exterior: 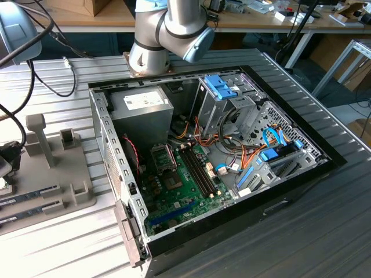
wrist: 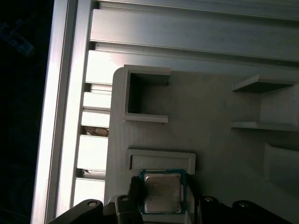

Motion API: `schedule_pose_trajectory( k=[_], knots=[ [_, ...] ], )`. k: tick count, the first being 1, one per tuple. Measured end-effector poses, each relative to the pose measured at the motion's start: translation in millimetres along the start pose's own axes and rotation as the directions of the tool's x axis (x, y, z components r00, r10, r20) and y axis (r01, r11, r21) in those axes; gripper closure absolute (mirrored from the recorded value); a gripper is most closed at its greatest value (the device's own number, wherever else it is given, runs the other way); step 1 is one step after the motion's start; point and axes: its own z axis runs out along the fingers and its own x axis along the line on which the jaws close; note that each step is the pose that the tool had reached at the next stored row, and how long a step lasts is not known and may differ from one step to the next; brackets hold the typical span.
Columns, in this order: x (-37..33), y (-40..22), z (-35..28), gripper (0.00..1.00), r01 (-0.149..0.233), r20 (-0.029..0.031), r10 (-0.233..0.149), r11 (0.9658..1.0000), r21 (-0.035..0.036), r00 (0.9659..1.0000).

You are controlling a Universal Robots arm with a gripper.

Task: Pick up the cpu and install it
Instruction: 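Pick up the cpu and move it towards the insertion slot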

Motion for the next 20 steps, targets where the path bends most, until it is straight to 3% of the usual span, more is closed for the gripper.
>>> schedule_pose_trajectory(
  k=[10,20],
  knots=[
    [0.0,0.0,0.0,0.53,0.0,0.0003,0.0,1.0,-0.0002,1.0],
    [-0.3,0.3,-9.8,0.53,0.0,0.0001,0.0,1.0,-0.0001,1.0]
  ],
)
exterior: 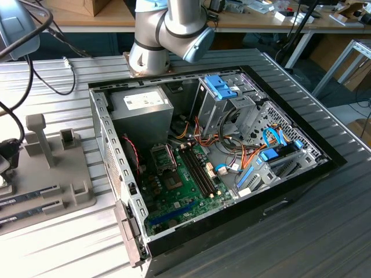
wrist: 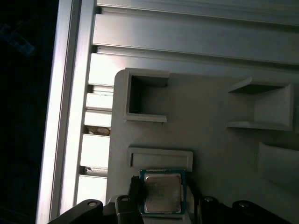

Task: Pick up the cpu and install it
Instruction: 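Pick up the cpu and move it towards the insertion slot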

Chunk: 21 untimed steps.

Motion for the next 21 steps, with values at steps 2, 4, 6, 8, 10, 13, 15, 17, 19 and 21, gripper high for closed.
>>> schedule_pose_trajectory(
  k=[2,4,6,8,10,13,15,17,19,21],
  knots=[
    [0.0,0.1,-1.0,0.53,0.0,0.0001,0.0,1.0,0.0,1.0],
    [0.0,0.1,-1.8,0.53,0.0,0.0,0.0,1.0,0.0,1.0],
    [-0.1,0.1,-2.3,0.53,0.0,0.0001,0.0,1.0,0.0,1.0],
    [-0.1,0.1,-2.9,0.53,0.0,-0.0001,0.0,1.0,0.0,1.0],
    [-0.1,0.1,-3.1,0.53,0.0,0.0,0.0,1.0,0.0,1.0],
    [-0.1,0.2,-4.0,0.53,0.0,0.0,0.0,1.0,0.0,1.0],
    [-0.1,0.3,-4.5,0.53,0.0,0.0,0.0,1.0,0.0,1.0],
    [-0.1,0.3,-5.1,0.53,0.0,-0.0001,0.0,1.0,0.0,1.0],
    [-0.1,0.3,-5.4,0.53,0.0,0.0,0.0,1.0,0.0,1.0],
    [-0.1,0.3,-5.8,0.53,0.0,-0.0001,0.0,1.0,0.0,1.0]
  ],
)
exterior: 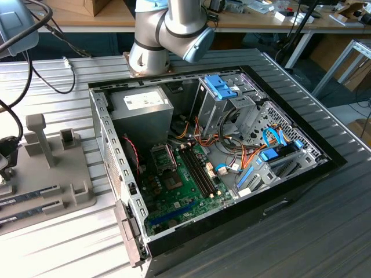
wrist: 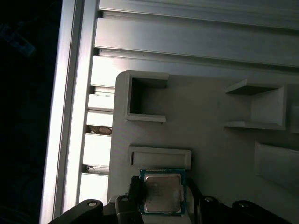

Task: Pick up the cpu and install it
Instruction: 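Pick up the cpu and move it towards the insertion slot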

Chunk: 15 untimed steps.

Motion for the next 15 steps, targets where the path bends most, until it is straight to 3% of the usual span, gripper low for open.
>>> schedule_pose_trajectory(
  k=[15],
  knots=[
    [-0.1,0.1,-5.0,0.53,0.0,0.0,0.0,1.0,0.0,1.0]
  ],
)
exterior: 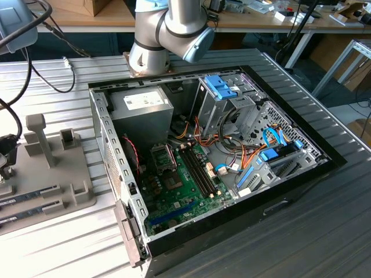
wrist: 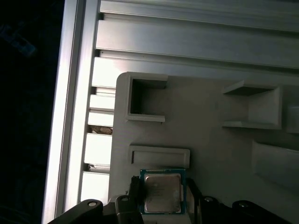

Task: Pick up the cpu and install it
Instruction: 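Pick up the cpu and move it towards the insertion slot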

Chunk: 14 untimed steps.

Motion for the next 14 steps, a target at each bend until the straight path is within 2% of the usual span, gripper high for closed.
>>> schedule_pose_trajectory(
  k=[14],
  knots=[
    [-0.1,0.2,-4.7,0.53,0.0,0.0001,0.0,1.0,-0.0001,1.0]
  ],
)
